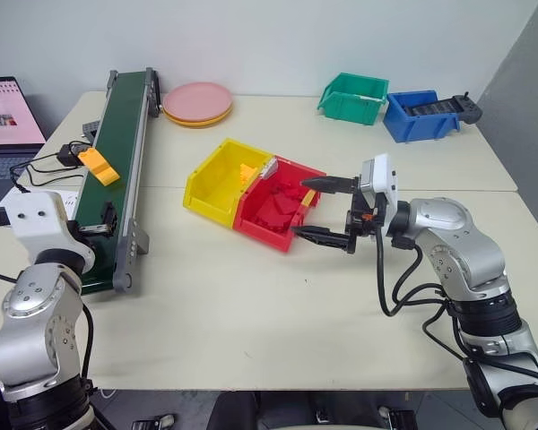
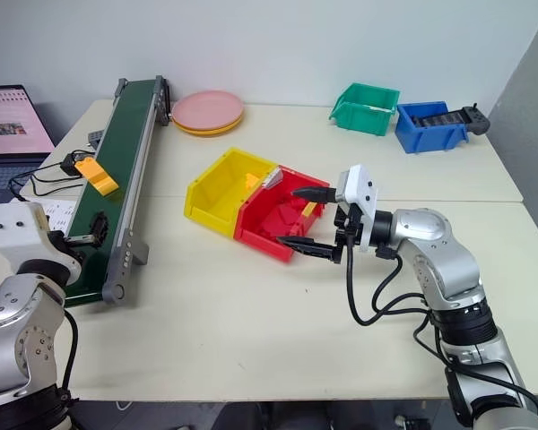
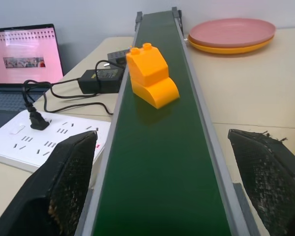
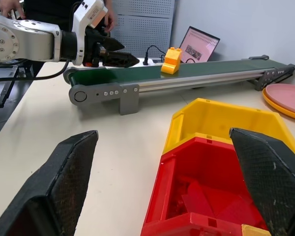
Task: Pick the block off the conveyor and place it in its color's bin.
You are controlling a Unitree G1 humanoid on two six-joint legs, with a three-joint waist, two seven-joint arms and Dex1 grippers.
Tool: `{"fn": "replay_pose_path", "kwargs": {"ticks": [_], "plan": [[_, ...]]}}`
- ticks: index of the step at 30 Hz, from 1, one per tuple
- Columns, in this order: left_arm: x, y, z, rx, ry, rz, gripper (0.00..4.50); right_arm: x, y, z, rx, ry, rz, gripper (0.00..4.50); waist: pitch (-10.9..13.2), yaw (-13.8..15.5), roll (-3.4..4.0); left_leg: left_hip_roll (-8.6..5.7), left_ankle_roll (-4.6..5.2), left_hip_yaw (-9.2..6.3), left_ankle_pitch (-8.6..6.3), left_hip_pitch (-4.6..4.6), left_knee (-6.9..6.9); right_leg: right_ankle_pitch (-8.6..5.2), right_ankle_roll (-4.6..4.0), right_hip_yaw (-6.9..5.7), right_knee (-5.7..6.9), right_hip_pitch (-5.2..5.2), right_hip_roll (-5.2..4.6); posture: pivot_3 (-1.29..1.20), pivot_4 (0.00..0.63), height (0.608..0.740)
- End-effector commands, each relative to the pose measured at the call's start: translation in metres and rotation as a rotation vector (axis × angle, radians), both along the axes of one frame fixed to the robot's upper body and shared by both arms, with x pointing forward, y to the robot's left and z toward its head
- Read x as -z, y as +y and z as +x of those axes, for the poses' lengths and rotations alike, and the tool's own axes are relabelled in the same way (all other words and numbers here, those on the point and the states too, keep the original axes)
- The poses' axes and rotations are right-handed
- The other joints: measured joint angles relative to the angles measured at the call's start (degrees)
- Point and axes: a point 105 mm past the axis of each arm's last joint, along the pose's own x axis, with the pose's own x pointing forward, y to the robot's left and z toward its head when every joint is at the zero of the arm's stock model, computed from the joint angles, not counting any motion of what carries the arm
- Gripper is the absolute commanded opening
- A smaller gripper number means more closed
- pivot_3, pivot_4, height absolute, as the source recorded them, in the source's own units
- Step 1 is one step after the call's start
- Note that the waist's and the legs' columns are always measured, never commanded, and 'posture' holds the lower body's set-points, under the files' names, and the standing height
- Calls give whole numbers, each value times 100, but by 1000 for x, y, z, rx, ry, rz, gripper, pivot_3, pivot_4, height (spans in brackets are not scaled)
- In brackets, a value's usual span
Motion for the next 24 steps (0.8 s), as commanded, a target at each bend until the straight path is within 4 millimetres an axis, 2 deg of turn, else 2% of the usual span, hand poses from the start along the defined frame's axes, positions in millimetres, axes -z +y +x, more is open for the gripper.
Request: {"fn": "replay_pose_path", "kwargs": {"ticks": [1, 16, 19, 21, 24], "plan": [[-12, 3, 2, 1, -40, -1, 4458, -9, 2, -7, -21, -38, 4, 4500, 0, 0, 0, 0, 0, 0, 0, 0, 0, 0, 0, 0, 0, 0, 0, 0, 150, 740], [6, 6, 15, -26, 15, -80, 4458, -11, 1, -10, -13, -33, 3, 4500, 0, 1, 0, 0, 0, -2, 0, -2, 0, 0, 0, -1, -1, -1, -1, 0, 150, 740], [15, 7, 13, -46, 38, -115, 4038, -12, 0, -11, -10, -35, -1, 4500, 0, 1, 0, 0, 0, -2, 0, -1, 0, 0, 0, -1, 0, -1, -1, 0, 150, 740], [18, 3, 12, -41, 45, -125, 3523, -13, 0, -11, -7, -38, -2, 4500, 0, 1, 0, 0, 0, -2, 0, -1, 0, 0, 0, -1, 0, -1, -1, 0, 150, 740], [17, -7, 7, -36, 37, -132, 2976, -14, -2, -10, -3, -43, -5, 4500, 0, 2, -1, 0, 0, -1, 0, -2, 0, 0, 0, -1, -1, -1, -1, 0, 150, 740]]}}
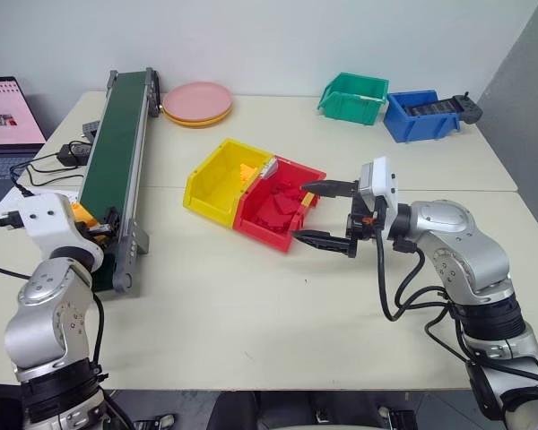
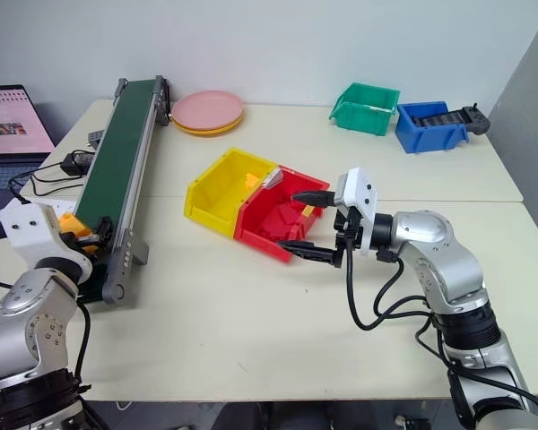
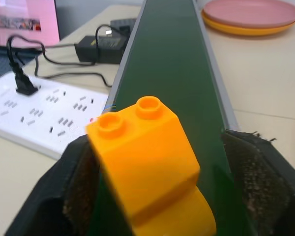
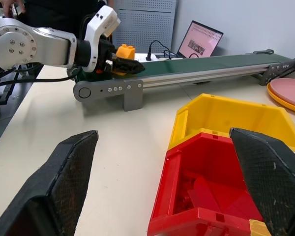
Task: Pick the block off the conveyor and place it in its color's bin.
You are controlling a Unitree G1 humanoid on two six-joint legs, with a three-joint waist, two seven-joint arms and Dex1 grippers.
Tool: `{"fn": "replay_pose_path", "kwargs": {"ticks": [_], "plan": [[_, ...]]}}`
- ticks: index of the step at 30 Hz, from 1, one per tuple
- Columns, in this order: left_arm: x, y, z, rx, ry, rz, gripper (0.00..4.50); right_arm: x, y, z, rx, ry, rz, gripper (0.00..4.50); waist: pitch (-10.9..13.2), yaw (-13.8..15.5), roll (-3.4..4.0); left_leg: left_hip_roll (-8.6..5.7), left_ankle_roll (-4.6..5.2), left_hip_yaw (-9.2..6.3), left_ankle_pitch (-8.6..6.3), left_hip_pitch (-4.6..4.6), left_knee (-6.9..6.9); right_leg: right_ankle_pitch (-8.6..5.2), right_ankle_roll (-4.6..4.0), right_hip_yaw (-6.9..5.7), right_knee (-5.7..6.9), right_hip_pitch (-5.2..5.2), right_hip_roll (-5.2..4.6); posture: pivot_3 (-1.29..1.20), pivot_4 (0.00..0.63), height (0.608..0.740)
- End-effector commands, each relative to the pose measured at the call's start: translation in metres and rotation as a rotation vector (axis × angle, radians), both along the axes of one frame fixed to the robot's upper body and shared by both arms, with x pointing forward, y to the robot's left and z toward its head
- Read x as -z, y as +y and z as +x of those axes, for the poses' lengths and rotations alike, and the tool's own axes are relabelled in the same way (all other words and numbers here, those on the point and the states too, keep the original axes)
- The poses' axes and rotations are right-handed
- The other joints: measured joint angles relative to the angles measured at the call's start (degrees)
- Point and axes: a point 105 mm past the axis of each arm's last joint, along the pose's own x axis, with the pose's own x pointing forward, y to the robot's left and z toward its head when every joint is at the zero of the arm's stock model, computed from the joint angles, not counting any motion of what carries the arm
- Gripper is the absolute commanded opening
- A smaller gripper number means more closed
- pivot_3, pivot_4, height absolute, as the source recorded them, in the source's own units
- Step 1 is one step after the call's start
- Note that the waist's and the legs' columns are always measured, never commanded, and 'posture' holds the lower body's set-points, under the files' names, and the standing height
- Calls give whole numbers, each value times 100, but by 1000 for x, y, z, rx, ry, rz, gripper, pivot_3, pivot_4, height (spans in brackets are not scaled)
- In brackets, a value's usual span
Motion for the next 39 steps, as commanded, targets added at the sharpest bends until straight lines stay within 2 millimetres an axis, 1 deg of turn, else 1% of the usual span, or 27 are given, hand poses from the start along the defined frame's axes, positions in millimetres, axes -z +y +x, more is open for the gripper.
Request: {"fn": "replay_pose_path", "kwargs": {"ticks": [1, 2, 3, 5, 6, 7, 8, 11, 13, 15, 17, 18, 19, 22, 23, 24, 25, 26, 28, 32, 35, 39], "plan": [[-12, -12, -8, 4, -46, 11, 2814, -16, -2, -5, -11, -58, 16, 4500, 0, 0, 0, 0, 0, 0, 0, 0, 0, 0, 0, 0, 0, 0, 0, 0, 150, 740], [-14, -16, -10, 9, -52, 22, 2659, -16, -3, -5, -9, -61, 14, 4500, 0, 1, 0, 0, 0, 0, 0, 0, 0, 0, 0, 0, 0, 0, 0, 0, 150, 740], [-16, -19, -11, 14, -57, 29, 2388, -17, -3, -4, -8, -63, 13, 4500, 0, 1, 0, 0, 0, 0, 0, 0, 0, 0, 0, 0, 1, 0, -1, 0, 150, 740], [-18, -23, -13, 20, -65, 30, 2056, -17, -4, -4, -6, -66, 11, 4500, 0, 1, 0, 0, 0, 1, 0, -1, 0, 0, 0, 1, 0, 0, -1, 0, 150, 740], [-19, -24, -13, 21, -67, 26, 1788, -17, -3, -3, -6, -66, 11, 4500, 0, 1, -1, 0, 0, 0, 0, -1, 0, 0, 0, -1, 1, 0, -1, 0, 150, 740], [-23, -25, -13, 23, -78, 38, 1608, -18, -4, -3, -5, -68, 11, 4500, 0, 1, -1, 0, 0, -2, 0, 0, 0, 0, 0, -3, 2, 0, -1, 0, 150, 740], [-31, -27, -11, 33, -98, 60, 1535, -19, -4, -3, -4, -71, 10, 4500, 0, 0, -1, 0, 0, -2, 0, 1, 0, 0, 0, -2, 3, 0, 0, 0, 150, 740], [-60, -40, -3, 86, -166, 142, 1535, -19, -7, -3, 6, -79, 6, 4500, 1, 1, -2, -2, 0, -1, 0, 0, 0, 0, 0, -2, 3, 0, -1, 0, 150, 740], [-67, -44, 1, 108, -180, 160, 1535, -19, -7, -3, 10, -80, 5, 4500, 1, 18, -3, -2, -1, -8, 0, -4, 1, 0, 0, -8, 2, 0, -1, 0, 150, 740], [-74, -55, 6, 153, -196, 173, 1535, -19, -9, -4, 21, -82, 6, 4500, 0, 17, -3, -3, -1, -3, 0, -4, 2, 0, 0, -3, 0, 0, -1, 0, 150, 740], [-83, -70, 14, 231, -207, 189, 1535, -20, -10, -4, 35, -87, 7, 4500, 1, 13, -3, -4, -1, -1, 1, -5, 1, 0, 0, -2, -2, 1, -2, 0, 150, 740], [-87, -83, 21, 289, -213, 190, 1535, -21, -12, -4, 45, -91, 7, 4500, 1, 13, -3, -3, -1, -1, 0, -6, 1, 0, 0, -2, -2, 0, -1, 0, 150, 740], [-90, -91, 25, 326, -216, 191, 1535, -21, -13, -4, 52, -94, 7, 4500, 1, 18, -3, -3, -1, -2, 1, -6, 1, 0, 0, -2, -3, 0, -1, 0, 150, 740], [-92, -104, 33, 390, -209, 194, 1535, -22, -15, -4, 65, -98, 7, 4500, 0, 20, -3, -4, -1, -3, 1, -8, 2, 0, 0, -4, -3, -1, -1, 0, 150, 740], [-91, -124, 48, 488, -194, 199, 1535, -23, -19, -5, 96, -107, 7, 4500, 1, 17, -3, -4, -1, -2, 1, -8, 2, 0, 0, -3, -2, 0, -1, 0, 150, 740], [-91, -139, 59, 558, -181, 208, 1535, -24, -21, -5, 118, -114, 7, 4500, 1, 32, -3, -4, -1, 1, 1, -7, 1, 0, 0, -1, -2, 0, -1, 0, 150, 740], [-88, -150, 69, 616, -159, 211, 1535, -24, -24, -7, 139, -109, -2, 4500, 1, 69, -3, -5, -2, -3, 1, -8, 2, 0, 0, -8, 0, 0, -1, 0, 150, 740], [-87, -156, 80, 639, -144, 222, 1535, -20, -27, -11, 151, -96, -32, 4500, 1, 99, -3, -6, -2, -10, 1, -9, 2, 0, 0, -15, 0, 0, 0, 0, 150, 740], [-84, -158, 93, 655, -127, 232, 1535, -18, -30, -19, 146, -86, -64, 4500, 1, 135, -3, -8, -2, -6, 2, -9, 3, 0, 0, -11, 1, 0, 0, 0, 150, 740], [-79, -161, 110, 693, -107, 204, 1535, -24, -32, -32, 125, -84, -82, 4500, 1, 59, -2, -5, -2, 11, 2, -16, 3, 0, 1, 5, -8, -11, 0, 0, 150, 740], [-77, -167, 119, 720, -104, 210, 1535, -30, -29, -37, 120, -89, -72, 4500, 1, 45, -2, -3, -2, 5, 2, -19, 3, 0, 1, -2, -7, -14, 0, 0, 150, 740], [-77, -172, 125, 746, -107, 226, 1535, -34, -27, -40, 124, -93, -60, 4500, 1, 49, -2, -7, -1, 1, 2, -20, 6, 0, 1, -4, -2, -11, -1, 0, 150, 740]]}}
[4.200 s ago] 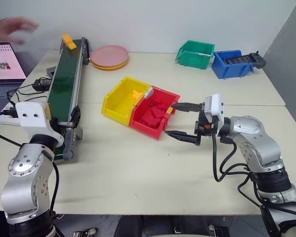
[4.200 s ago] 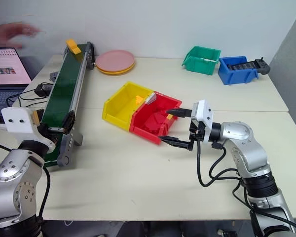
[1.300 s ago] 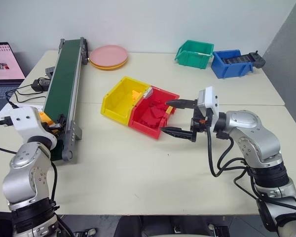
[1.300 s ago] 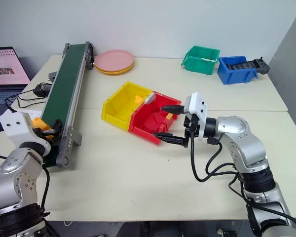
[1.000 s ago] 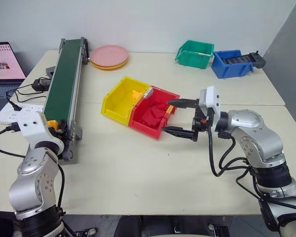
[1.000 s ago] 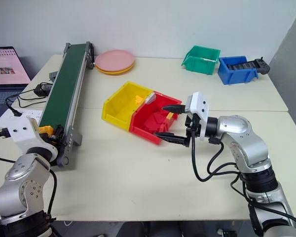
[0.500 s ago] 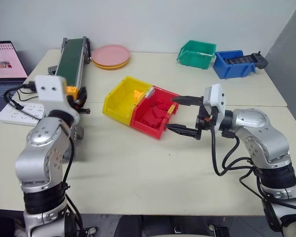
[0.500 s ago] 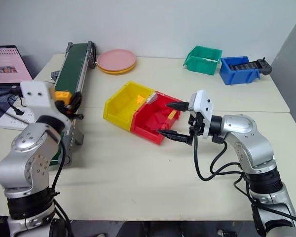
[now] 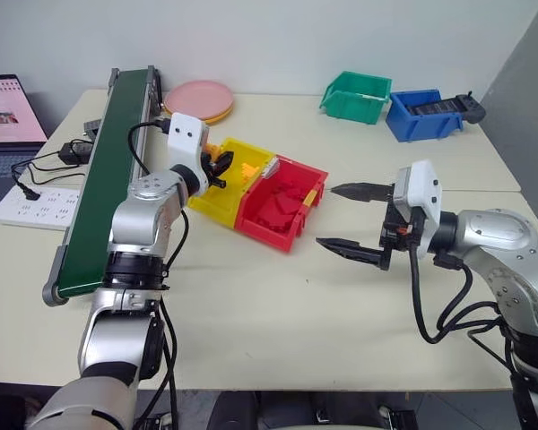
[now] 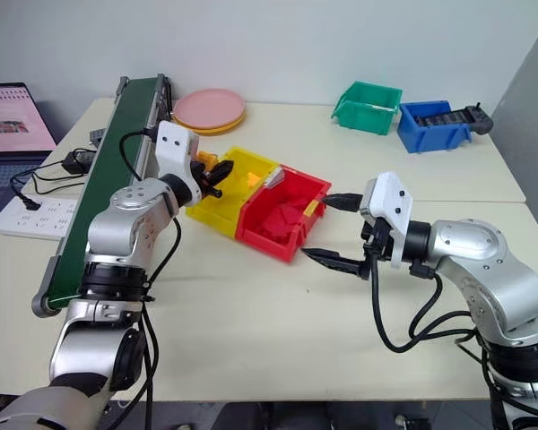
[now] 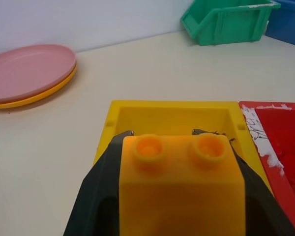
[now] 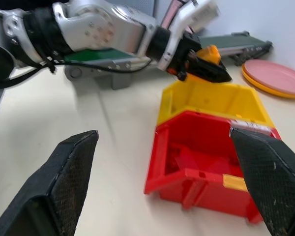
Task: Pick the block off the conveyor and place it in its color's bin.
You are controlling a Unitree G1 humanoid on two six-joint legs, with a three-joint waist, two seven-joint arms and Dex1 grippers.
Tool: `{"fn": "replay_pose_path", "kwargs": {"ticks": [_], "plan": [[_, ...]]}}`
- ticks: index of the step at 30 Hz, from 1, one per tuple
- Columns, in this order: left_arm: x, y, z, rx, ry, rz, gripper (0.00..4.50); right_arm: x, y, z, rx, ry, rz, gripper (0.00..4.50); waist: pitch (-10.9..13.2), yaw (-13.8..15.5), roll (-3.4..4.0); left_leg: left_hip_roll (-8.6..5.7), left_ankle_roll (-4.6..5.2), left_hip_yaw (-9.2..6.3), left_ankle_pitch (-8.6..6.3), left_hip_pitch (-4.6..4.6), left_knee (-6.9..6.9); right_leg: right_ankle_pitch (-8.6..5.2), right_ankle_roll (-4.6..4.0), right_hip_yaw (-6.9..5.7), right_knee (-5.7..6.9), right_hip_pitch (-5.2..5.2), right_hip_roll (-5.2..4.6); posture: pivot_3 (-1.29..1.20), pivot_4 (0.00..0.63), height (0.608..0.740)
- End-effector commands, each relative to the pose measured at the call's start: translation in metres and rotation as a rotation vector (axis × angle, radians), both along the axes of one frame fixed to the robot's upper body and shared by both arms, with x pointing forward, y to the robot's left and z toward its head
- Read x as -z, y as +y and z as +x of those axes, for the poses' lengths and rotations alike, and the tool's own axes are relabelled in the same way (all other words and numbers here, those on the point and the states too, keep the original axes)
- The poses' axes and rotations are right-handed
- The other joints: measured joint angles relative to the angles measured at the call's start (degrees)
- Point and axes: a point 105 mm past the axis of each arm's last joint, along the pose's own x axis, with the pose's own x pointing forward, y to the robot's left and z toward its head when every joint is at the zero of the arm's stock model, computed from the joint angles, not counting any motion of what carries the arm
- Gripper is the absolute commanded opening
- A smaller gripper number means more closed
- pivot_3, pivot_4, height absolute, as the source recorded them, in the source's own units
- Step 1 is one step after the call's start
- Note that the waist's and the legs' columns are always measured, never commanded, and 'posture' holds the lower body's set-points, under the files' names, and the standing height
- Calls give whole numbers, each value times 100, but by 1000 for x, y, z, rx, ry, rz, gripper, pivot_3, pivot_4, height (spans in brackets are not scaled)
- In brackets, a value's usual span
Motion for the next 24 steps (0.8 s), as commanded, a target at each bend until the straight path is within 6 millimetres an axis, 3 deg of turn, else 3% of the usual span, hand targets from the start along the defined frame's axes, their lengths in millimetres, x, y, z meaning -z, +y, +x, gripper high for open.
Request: {"fn": "replay_pose_path", "kwargs": {"ticks": [1, 2, 4, 15, 24], "plan": [[-19, -7, 4, 33, -78, 30, 1535, -15, 1, -6, -1, -58, 20, 4500, 0, -1, 0, 0, 0, 1, 0, 0, 0, 0, 0, 2, 0, 0, 0, 0, 150, 740], [-19, -7, 5, 34, -77, 24, 1535, -16, 1, -6, 3, -59, 20, 4500, 0, -2, 0, 0, 0, 0, 0, 0, 0, 0, 0, 1, -1, 0, 0, 0, 150, 740], [-19, -12, 5, 62, -70, 12, 2095, -16, -1, -4, 22, -63, 18, 4500, 0, -2, 0, 1, 0, 0, 0, -2, 0, 0, 1, 1, -3, 0, 0, 0, 150, 740], [-18, -17, -1, 102, -65, 57, 4231, -20, -5, 0, 43, -72, -7, 4500, 0, -4, 0, 0, 0, 0, 0, -4, 1, 0, 1, 1, -2, -1, 0, 0, 150, 740], [-26, -1, -41, 116, -133, 201, 4231, -15, -8, 4, 58, -73, -19, 4500, 0, -52, 0, 2, 0, 0, 0, -1, 0, 0, 0, 4, 1, -1, 0, 0, 150, 740]]}}
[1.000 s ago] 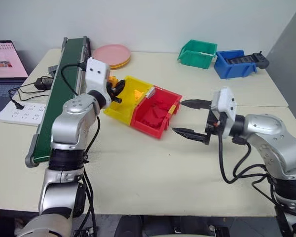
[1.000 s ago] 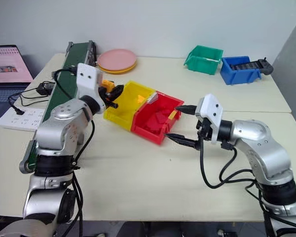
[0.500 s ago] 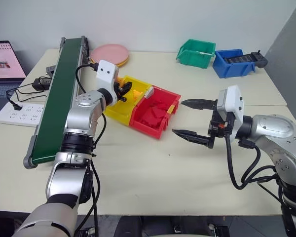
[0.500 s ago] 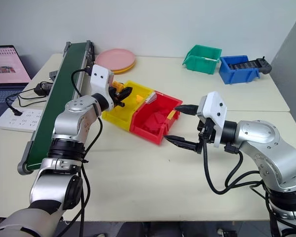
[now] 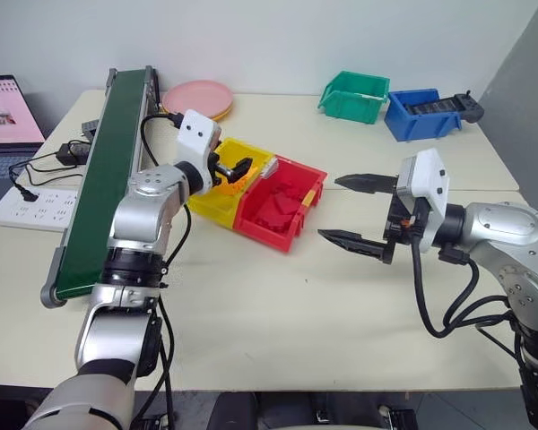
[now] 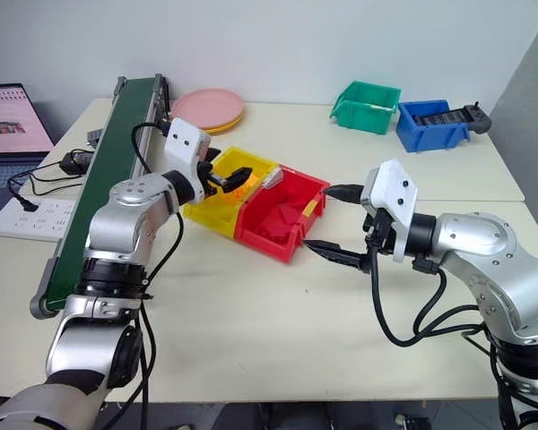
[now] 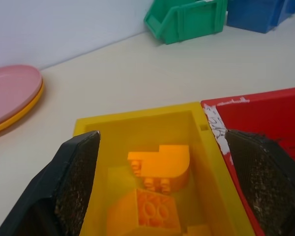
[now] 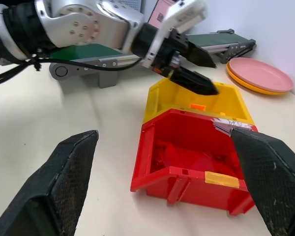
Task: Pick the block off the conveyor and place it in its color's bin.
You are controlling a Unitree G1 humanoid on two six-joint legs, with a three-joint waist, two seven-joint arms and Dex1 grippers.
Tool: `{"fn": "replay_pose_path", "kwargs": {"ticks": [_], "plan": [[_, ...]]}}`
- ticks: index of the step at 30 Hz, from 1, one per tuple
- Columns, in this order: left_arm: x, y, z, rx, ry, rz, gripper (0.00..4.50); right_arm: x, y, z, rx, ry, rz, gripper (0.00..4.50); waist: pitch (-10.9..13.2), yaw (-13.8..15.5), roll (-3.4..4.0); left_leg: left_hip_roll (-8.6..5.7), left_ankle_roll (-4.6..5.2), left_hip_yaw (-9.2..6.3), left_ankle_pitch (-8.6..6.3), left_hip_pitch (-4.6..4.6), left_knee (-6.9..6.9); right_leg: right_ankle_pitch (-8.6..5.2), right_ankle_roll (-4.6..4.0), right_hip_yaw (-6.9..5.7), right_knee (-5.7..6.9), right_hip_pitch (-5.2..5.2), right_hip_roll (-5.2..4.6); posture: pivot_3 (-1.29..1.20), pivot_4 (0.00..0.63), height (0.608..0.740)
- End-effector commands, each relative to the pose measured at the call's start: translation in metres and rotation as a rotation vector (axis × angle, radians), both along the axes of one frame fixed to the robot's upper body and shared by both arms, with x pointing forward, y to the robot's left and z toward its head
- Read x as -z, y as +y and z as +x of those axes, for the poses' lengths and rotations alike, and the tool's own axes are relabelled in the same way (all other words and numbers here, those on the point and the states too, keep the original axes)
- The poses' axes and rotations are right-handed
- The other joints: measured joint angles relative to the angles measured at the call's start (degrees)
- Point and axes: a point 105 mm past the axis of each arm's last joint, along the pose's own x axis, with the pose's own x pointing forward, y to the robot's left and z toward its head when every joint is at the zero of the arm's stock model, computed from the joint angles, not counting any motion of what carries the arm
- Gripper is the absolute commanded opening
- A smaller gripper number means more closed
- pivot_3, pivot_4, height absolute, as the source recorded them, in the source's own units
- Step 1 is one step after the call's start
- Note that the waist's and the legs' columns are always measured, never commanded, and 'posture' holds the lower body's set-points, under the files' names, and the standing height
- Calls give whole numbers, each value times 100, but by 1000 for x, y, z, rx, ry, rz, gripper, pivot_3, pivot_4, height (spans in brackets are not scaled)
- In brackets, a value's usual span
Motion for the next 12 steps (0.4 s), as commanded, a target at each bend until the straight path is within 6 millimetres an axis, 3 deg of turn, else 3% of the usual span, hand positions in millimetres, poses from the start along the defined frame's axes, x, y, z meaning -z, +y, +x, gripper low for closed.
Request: {"fn": "replay_pose_path", "kwargs": {"ticks": [1, 4, 12], "plan": [[-24, 4, -27, 31, -113, 19, 4231, -7, -3, -1, 8, -52, 2, 4500, 0, -2, 0, 0, 0, 0, 0, 1, 0, 0, 0, 1, 0, 0, 0, 0, 150, 740], [-21, 12, -46, 18, -118, 10, 4231, -3, -8, 1, 21, -57, -4, 4500, 0, 1, 0, 1, 0, 1, 0, -1, 0, 0, 0, 1, -3, 0, 0, 0, 150, 740], [11, 21, -92, -37, -55, -17, 4231, 10, -20, 3, 24, -68, -19, 4500, 0, 3, 0, 0, 1, 1, -1, 3, 0, 0, 1, 2, -3, 4, -1, 0, 150, 740]]}}
